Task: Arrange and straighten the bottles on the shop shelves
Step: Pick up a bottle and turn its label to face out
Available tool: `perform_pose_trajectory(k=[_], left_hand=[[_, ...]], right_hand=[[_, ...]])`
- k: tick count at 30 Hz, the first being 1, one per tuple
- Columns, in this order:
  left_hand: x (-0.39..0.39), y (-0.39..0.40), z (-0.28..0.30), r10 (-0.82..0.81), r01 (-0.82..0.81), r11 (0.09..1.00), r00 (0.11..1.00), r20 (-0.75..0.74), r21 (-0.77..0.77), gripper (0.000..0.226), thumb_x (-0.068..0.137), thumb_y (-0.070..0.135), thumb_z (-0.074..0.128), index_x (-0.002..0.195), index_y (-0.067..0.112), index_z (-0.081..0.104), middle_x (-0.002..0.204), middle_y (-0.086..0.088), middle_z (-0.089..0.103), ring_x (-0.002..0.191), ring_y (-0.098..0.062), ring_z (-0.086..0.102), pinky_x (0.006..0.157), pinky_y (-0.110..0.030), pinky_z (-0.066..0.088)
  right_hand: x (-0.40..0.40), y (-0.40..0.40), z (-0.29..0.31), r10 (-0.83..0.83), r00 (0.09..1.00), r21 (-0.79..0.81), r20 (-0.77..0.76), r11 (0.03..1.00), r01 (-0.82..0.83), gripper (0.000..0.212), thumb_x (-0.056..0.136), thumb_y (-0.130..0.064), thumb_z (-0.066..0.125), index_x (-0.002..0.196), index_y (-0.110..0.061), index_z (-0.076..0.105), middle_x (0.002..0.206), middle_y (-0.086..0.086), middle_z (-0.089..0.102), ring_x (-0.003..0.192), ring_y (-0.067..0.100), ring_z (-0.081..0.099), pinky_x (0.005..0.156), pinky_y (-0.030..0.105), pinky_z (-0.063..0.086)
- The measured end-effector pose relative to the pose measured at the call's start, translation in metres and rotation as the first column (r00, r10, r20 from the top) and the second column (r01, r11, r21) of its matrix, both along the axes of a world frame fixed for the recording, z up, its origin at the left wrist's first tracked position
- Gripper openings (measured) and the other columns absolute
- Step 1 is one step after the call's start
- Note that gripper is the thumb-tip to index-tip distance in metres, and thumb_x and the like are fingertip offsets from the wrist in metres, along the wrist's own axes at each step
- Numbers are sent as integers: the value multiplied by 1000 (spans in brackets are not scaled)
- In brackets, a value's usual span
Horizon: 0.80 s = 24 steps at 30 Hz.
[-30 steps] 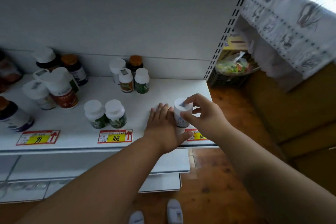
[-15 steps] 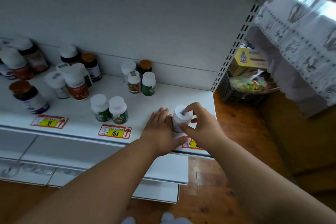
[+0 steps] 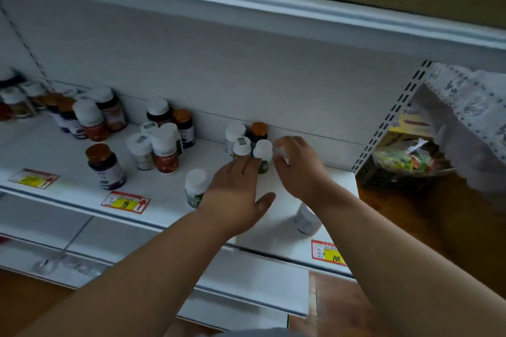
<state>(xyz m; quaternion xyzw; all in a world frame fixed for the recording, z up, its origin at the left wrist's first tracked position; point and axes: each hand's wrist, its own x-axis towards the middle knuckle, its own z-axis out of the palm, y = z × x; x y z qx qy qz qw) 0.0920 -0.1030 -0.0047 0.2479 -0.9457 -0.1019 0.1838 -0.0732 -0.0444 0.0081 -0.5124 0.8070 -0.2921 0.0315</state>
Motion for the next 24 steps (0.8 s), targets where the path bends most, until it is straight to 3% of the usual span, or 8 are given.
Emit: perform_pose_trajectory(k=[3,5,9,14,18,24], left_hand=[[15,-32,8,-19,17,1000,998,58,23,66,88,52,53,140,15,36,137,-6,45,122,-26,43,103,-36,32],[21,-52,9,-34,30,999,992,125,37,63,87,54,50,138,19,36,136,-2,43,121,-23,41,101,-35,31],[29,-80,5,-105,105,994,957,269,16,67,84,59,48,137,19,37,135,-3,44,120,-25,42,100,-38,32],[36,-96,-8,-265,280,960,900,346,6,75,79,68,46,139,26,34,132,-1,47,115,-25,45,94,-39,35],[32,-101,-18,-285,338,938,877,388,-75,68,80,65,49,135,27,35,122,-1,53,102,-24,50,75,-35,29],[30,-102,-23,-281,343,932,887,366,-116,60,80,63,53,124,25,40,109,-1,58,90,-23,53,69,-34,31]], right_hand=[[1,-43,3,-35,999,257,-34,966,42,44,95,-26,48,138,-20,42,140,7,44,123,29,46,101,39,42],[5,-61,0,-50,999,334,-13,941,51,41,93,-23,51,133,-17,44,134,10,47,117,31,49,97,40,44],[12,-71,-1,-153,988,325,-30,933,154,37,90,-21,54,125,-18,43,116,12,53,104,33,55,84,41,47],[25,-45,-4,-217,974,246,-63,943,226,44,88,-35,62,126,-20,46,121,9,52,106,29,55,85,41,50],[57,-19,-13,-179,984,277,-7,945,174,48,83,-47,64,124,-28,50,117,-1,52,98,20,57,80,28,47],[90,-8,-12,-140,987,313,76,943,110,50,81,-42,67,126,-31,47,113,-3,49,98,18,53,83,30,48]])
